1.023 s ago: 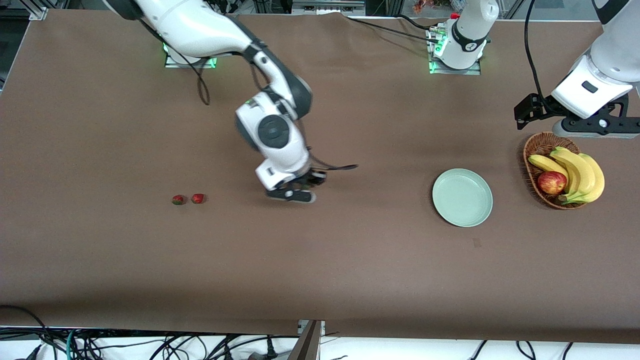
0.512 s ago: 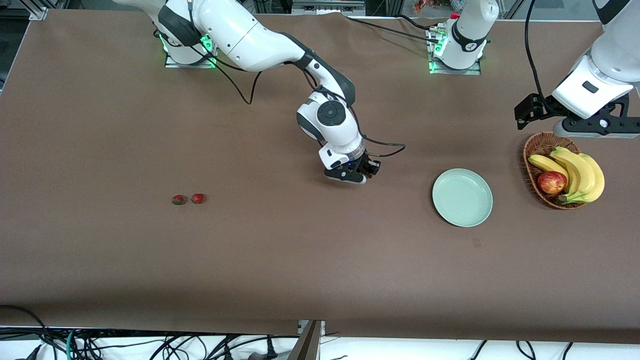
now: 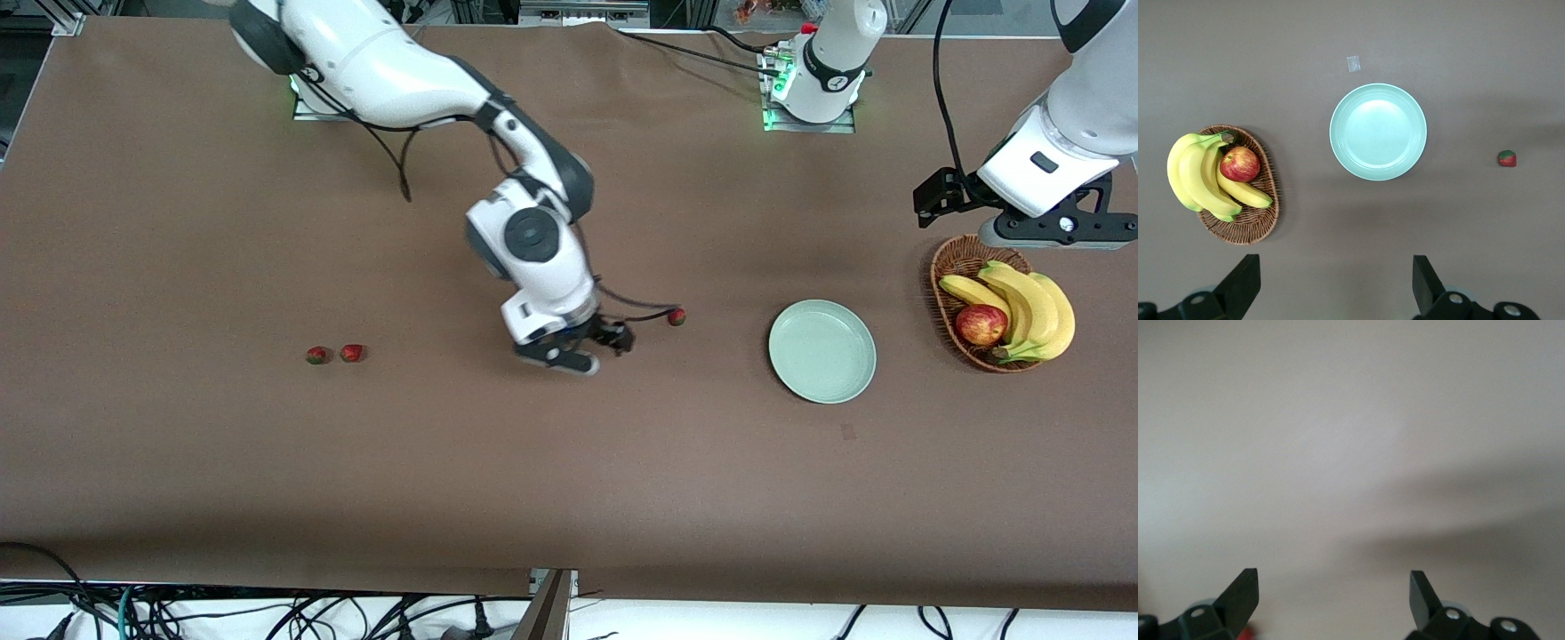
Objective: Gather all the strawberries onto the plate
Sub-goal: 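Move the right gripper back to the two remaining strawberries, then grasp a strawberry with the right gripper while the left gripper grasps another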
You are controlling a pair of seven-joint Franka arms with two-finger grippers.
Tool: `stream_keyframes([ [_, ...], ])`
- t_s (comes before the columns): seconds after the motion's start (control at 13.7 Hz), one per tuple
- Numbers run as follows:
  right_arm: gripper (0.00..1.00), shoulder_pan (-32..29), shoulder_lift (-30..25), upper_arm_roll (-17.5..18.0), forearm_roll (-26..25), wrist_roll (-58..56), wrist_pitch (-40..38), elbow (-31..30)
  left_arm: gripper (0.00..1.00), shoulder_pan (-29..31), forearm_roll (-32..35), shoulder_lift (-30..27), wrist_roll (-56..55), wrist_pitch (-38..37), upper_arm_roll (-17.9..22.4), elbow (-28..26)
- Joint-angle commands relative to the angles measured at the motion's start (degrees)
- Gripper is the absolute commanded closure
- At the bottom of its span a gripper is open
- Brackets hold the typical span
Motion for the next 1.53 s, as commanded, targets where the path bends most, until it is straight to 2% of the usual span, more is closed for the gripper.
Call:
stream_keyframes([
  [0.0, 0.00, -8.25, -6.76, 1.35, -0.52, -11.81, -7.83, -7.06, 0.00, -0.02, -1.37, -0.24, 0.91, -1.19, -0.10, 0.30],
  [0.15, 0.00, -12.75, -9.76, 0.83, -0.87, -20.26, -9.86, -12.42, 0.00, -0.11, -1.37, -0.15, 0.99, -1.10, -0.01, 0.30],
  [0.44, 0.00, -13.91, -10.92, -5.84, -1.66, -24.94, -13.02, -16.40, 0.00, -0.29, -2.16, -0.15, 0.99, -1.10, -0.01, 0.30],
  [0.66, 0.00, -14.43, -10.92, -10.68, -2.63, -33.12, -13.22, -20.26, 0.00, -0.11, -3.13, -0.06, 0.91, -1.19, -0.01, 0.21],
  [0.95, 0.00, -16.63, -11.79, -11.30, -2.02, -36.38, -9.28, -25.97, 0.00, -0.20, -3.13, -0.06, 0.82, -1.19, -0.01, 0.30],
  [1.24, 0.00, -17.86, -15.40, -11.13, -1.58, -36.47, 1.53, -36.78, 0.00, -0.20, -3.13, -0.06, 0.91, -1.19, -0.01, 0.30],
  [1.46, 0.00, -17.87, -15.40, -10.87, -1.58, -36.47, 2.52, -37.93, 0.00, -0.29, -3.22, -0.06, 0.99, -1.19, -0.01, 0.21],
])
